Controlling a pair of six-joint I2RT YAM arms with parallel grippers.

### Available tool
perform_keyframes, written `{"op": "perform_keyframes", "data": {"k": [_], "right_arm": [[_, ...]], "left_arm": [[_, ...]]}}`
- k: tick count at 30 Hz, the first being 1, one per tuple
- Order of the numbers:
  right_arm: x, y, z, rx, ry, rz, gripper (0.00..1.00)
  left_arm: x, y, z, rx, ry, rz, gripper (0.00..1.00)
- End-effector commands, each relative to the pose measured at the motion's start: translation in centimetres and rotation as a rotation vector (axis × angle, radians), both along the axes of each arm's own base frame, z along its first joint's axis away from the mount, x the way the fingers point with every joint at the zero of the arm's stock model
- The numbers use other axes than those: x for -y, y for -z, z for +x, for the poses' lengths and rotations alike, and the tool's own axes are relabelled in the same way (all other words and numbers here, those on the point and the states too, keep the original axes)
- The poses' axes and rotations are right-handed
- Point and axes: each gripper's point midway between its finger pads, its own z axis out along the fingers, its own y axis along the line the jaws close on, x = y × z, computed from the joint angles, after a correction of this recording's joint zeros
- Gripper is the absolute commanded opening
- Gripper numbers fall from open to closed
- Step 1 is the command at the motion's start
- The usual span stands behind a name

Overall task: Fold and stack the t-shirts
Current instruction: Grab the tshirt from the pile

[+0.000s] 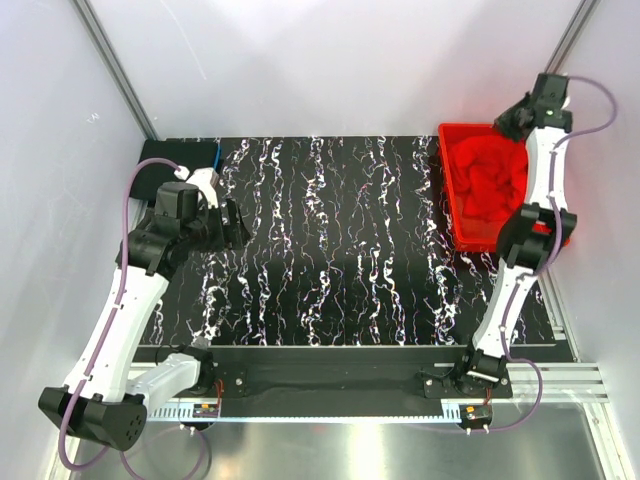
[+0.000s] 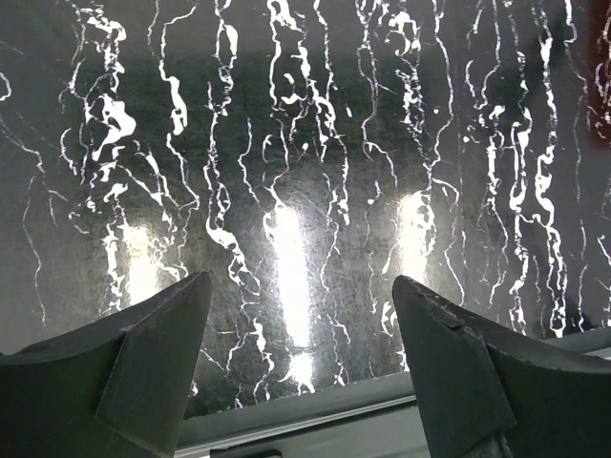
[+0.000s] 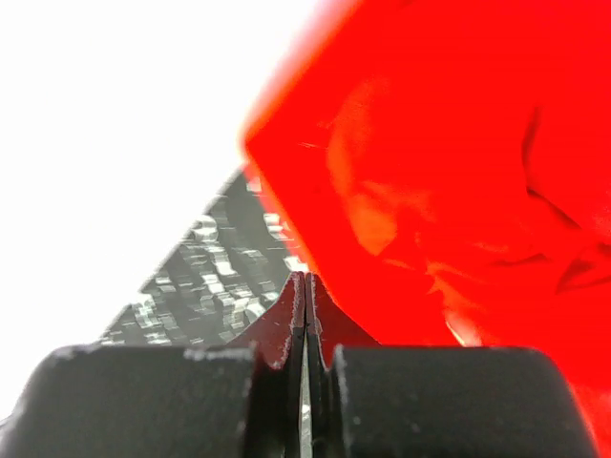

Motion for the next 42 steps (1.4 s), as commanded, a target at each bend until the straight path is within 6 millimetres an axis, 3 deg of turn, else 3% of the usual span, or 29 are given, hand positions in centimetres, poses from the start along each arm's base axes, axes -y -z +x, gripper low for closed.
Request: {"op": "perform_keyframes", "data": {"k": [1, 2, 7, 10, 14, 20, 26, 35, 39, 40, 41, 42], "right_arm": [[-0.2, -14.8, -4.1, 0.241, 0.033, -0.108, 0.00], [-0.5, -14.2, -4.9, 0.220, 0.018, -0.118, 0.00], [-0.1, -9.1, -5.7, 0.066, -0.020, -0.152, 0.57], [0.9, -7.1, -6.0, 0.005, -0.008, -0.206, 0.63], [2.2, -3.4, -6.3, -0.107, 0.010, -0.250, 0.63], [1.7, 3.7, -6.3, -0.241, -0.053, -0.209, 0.61], [1.3, 9.4, -6.3, -0.359, -0.057, -0.130, 0.61], [0.1, 13.8, -5.6, -0.397, -0.083, -0.039, 0.58], [-0.4, 14.5, -5.3, -0.396, -0.101, -0.005, 0.44], [-0.3, 14.0, -5.0, -0.383, -0.100, -0.006, 0.38], [-0.3, 13.9, -4.8, -0.381, -0.104, -0.006, 0.26], [-0.3, 13.6, -4.8, -0.380, -0.107, -0.009, 0.23]], "left_arm": [[1.3, -2.7, 0.3, 0.068, 0.032, -0.068, 0.82], [1.5, -2.8, 0.1, 0.069, 0.038, -0.085, 0.82], [2.2, -3.3, -1.0, 0.067, 0.045, -0.144, 0.81], [2.2, -3.8, -1.8, 0.103, 0.056, -0.167, 0.81], [2.3, -3.4, -1.9, 0.111, 0.058, -0.173, 0.80], [1.9, -3.2, -1.4, 0.119, 0.049, -0.147, 0.80], [1.7, -3.6, -1.0, 0.114, 0.048, -0.122, 0.79], [0.8, -4.1, -1.0, 0.130, 0.026, -0.080, 0.80], [0.8, -4.8, -0.9, 0.139, 0.021, -0.081, 0.80], [0.7, -4.8, -0.9, 0.140, 0.021, -0.079, 0.80], [0.8, -4.9, -0.8, 0.141, 0.021, -0.079, 0.80], [0.8, -4.9, -0.8, 0.139, 0.022, -0.080, 0.80]]}}
